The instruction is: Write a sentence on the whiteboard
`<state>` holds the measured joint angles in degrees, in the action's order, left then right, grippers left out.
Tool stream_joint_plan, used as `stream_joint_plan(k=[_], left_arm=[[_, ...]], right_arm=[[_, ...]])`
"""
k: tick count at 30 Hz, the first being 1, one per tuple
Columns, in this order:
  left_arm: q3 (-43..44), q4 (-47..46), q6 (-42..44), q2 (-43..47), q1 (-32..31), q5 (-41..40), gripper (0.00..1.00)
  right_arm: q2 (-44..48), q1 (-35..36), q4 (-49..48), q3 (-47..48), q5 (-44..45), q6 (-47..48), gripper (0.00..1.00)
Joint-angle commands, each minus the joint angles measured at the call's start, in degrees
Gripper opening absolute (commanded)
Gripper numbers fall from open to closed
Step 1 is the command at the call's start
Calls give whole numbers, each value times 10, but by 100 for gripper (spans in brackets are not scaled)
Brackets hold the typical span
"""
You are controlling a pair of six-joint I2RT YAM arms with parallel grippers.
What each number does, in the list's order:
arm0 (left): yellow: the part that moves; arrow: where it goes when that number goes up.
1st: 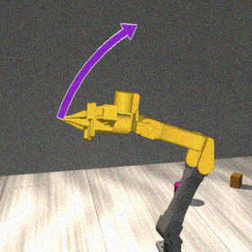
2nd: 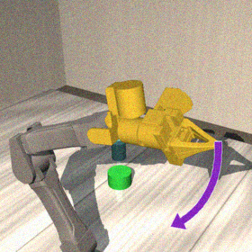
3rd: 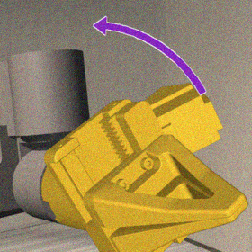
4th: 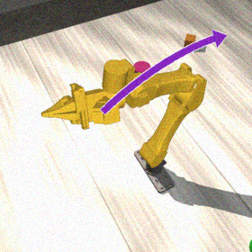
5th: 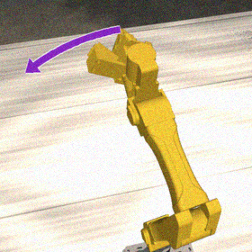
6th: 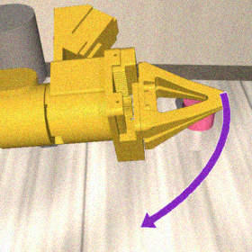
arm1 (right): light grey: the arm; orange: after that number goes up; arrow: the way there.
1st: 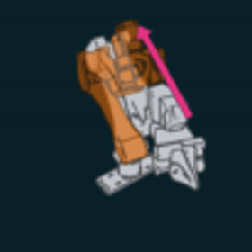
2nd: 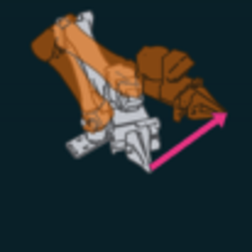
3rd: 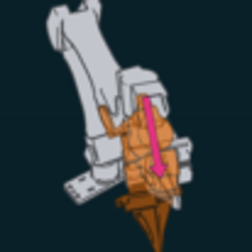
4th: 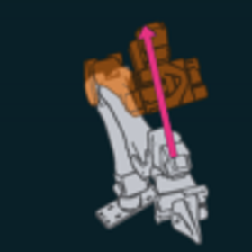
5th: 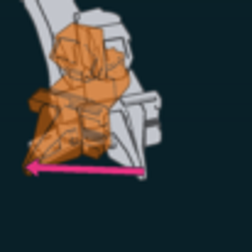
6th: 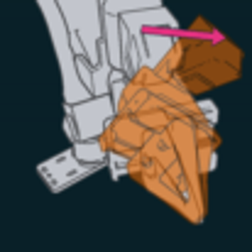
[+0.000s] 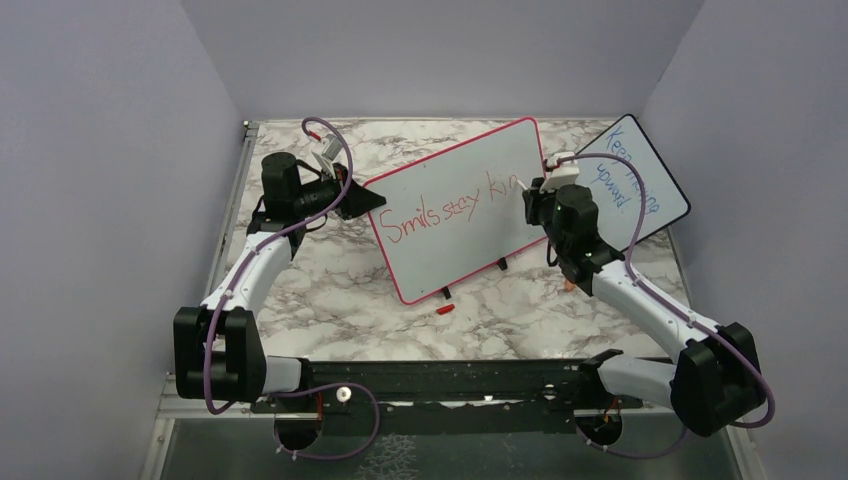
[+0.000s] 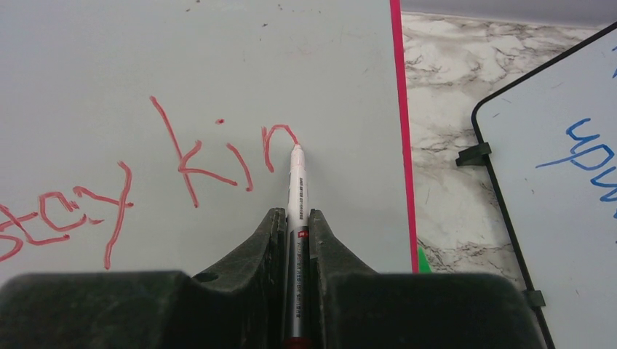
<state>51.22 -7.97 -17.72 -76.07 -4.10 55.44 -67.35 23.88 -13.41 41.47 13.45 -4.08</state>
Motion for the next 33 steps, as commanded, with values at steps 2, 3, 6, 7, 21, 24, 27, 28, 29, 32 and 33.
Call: stream_joint_plan(k=[2,3,6,7,21,24,27,28,29,32,33], left_arm=[[-12,51,85,-25,-8,-82,0],[-12,51,85,-25,-8,-81,0],[-12,51,84,-25,-8,-82,0],[-12,51,84,-25,-8,-82,0],[-12,52,85,-22,-8,-84,0],[-12,52,85,-21,-8,-84,0],[-12,52,85,-22,-8,-84,0],[-12,52,85,-22,-8,-84,0],[-12,52,85,-22,-8,-84,0],[-12,52,85,-22,-8,-84,0],[-12,52,85,-22,-8,-84,0]], right_arm=[[16,-2,25,-24,-3,-18,1],[18,-2,25,-28,-2,-18,1],[18,-2,24,-31,0,-19,1],[17,-2,23,-30,2,-19,1],[40,-13,9,6,30,8,1],[36,-18,0,8,26,10,1],[28,-28,-8,10,17,9,1],[26,-32,-10,10,13,7,1],[22,-35,-14,10,8,7,1],[14,-39,-23,10,2,5,1],[12,-40,-24,12,-2,4,1]])
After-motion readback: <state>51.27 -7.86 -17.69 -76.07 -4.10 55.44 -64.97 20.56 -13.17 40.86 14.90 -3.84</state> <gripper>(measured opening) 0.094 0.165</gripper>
